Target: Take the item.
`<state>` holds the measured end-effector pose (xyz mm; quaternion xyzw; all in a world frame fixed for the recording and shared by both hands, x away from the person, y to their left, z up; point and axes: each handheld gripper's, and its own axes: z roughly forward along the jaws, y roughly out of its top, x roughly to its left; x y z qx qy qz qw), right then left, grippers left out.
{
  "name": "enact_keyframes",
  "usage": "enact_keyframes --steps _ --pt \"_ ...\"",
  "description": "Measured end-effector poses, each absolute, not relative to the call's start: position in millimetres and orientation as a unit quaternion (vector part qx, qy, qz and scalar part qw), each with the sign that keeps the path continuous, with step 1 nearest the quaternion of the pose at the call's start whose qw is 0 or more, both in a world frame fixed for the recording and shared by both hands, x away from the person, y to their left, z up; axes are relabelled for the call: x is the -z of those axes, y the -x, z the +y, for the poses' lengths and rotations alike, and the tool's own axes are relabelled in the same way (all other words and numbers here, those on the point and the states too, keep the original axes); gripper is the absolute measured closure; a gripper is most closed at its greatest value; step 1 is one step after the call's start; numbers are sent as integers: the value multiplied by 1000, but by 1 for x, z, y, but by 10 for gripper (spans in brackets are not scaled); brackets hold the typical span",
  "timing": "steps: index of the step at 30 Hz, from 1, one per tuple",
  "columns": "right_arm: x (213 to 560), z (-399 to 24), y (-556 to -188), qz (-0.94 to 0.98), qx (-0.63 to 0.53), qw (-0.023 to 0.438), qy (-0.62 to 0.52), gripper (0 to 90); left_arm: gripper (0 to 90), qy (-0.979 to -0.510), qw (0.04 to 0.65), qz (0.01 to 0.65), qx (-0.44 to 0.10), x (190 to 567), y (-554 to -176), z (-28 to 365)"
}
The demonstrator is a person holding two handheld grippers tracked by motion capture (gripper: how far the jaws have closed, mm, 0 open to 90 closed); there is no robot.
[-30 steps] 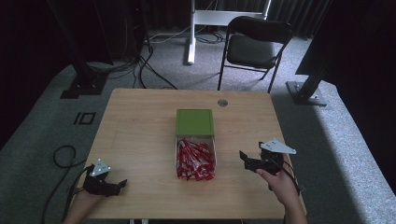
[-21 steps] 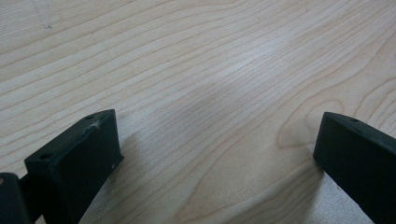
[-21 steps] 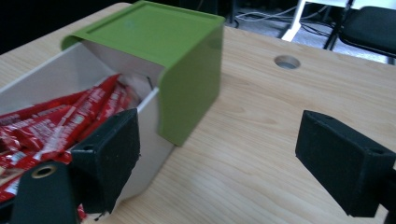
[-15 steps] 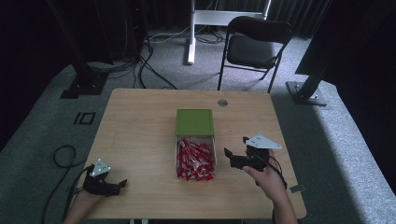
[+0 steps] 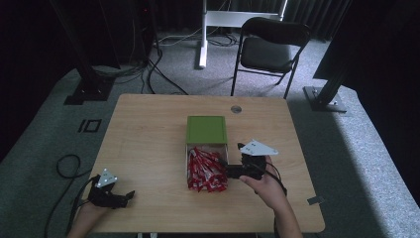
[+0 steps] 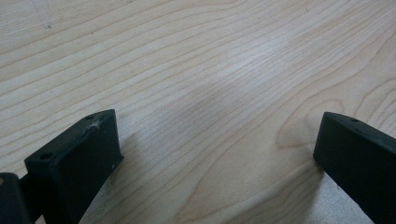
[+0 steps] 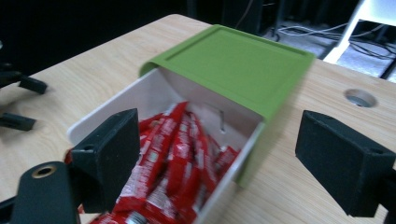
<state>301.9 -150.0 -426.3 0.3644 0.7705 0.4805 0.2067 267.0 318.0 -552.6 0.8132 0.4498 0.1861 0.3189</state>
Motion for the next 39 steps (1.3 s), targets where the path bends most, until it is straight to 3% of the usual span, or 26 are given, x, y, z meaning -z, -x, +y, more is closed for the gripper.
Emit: enact_keyframes --steps 20,33,35,39 --pt "435 -100 -306 794 -477 184 -327 181 14 -813 319 450 -186 553 -267 318" --pt "444 -82 -309 798 -467 188 -332 336 14 -813 319 450 -186 553 -267 318" --pt "447 -81 -312 801 -462 170 -341 438 14 -813 319 450 -185 553 -267 318" --pt "452 -80 -316 803 -451 160 -355 477 14 -814 319 449 -187 553 -267 318"
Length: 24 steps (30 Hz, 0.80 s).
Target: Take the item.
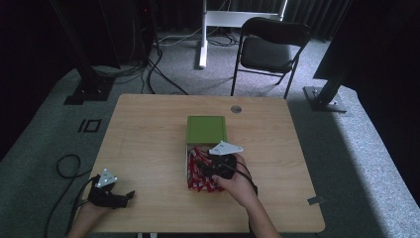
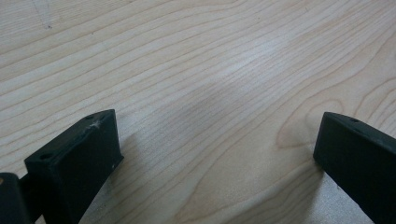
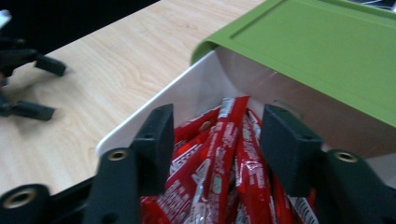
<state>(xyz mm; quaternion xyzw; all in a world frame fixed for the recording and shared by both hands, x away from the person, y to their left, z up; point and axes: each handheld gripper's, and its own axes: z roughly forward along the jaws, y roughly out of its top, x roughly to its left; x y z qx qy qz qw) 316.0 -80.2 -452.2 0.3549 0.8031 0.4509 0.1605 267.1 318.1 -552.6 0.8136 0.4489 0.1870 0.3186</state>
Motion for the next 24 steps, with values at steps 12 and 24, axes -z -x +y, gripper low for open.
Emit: enact_keyframes --steps 12,24 --pt "469 -67 -323 807 -429 161 -371 657 14 -813 319 450 -186 553 -267 318" --pt "482 -53 -331 809 -397 172 -397 733 14 -814 319 449 -186 553 -267 318"
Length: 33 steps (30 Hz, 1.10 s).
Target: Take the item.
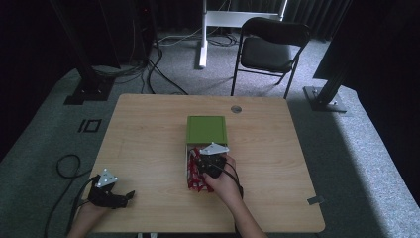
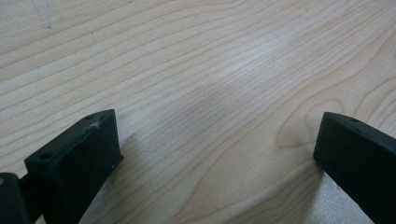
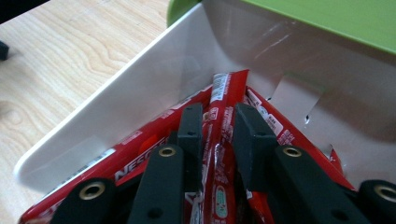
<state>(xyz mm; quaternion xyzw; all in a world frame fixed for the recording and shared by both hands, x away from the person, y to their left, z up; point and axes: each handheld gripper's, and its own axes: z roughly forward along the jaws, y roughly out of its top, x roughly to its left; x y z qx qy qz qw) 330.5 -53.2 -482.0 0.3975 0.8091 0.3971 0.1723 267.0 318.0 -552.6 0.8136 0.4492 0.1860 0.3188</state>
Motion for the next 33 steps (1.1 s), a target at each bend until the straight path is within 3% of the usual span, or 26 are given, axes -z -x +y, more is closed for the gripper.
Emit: enact_keyframes --steps 13,20,33 --pt "486 -47 -336 815 -374 171 -409 720 14 -814 319 449 -186 553 -267 318" --pt "486 -48 -339 810 -376 165 -418 850 14 -814 319 449 -186 553 -267 318" --pt "465 -58 -329 793 -418 164 -412 857 14 -813 319 449 -186 553 -267 318"
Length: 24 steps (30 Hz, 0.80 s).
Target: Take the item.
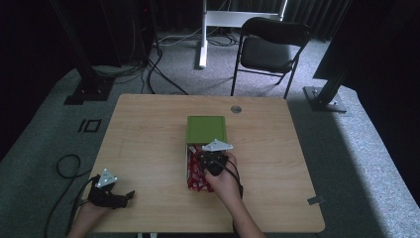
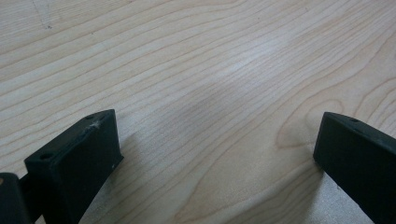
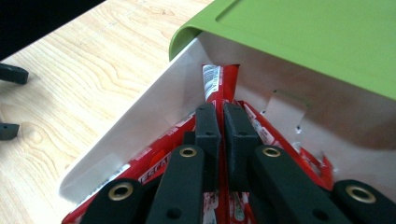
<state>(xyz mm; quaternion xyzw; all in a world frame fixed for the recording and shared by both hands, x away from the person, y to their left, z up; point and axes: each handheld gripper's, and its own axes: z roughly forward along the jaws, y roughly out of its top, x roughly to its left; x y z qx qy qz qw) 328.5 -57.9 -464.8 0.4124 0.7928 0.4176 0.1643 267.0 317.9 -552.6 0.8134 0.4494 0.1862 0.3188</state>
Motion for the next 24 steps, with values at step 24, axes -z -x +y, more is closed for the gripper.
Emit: enact_keyframes --steps 24 --pt "441 -75 -306 781 -449 155 -406 857 14 -813 319 450 -186 553 -267 318"
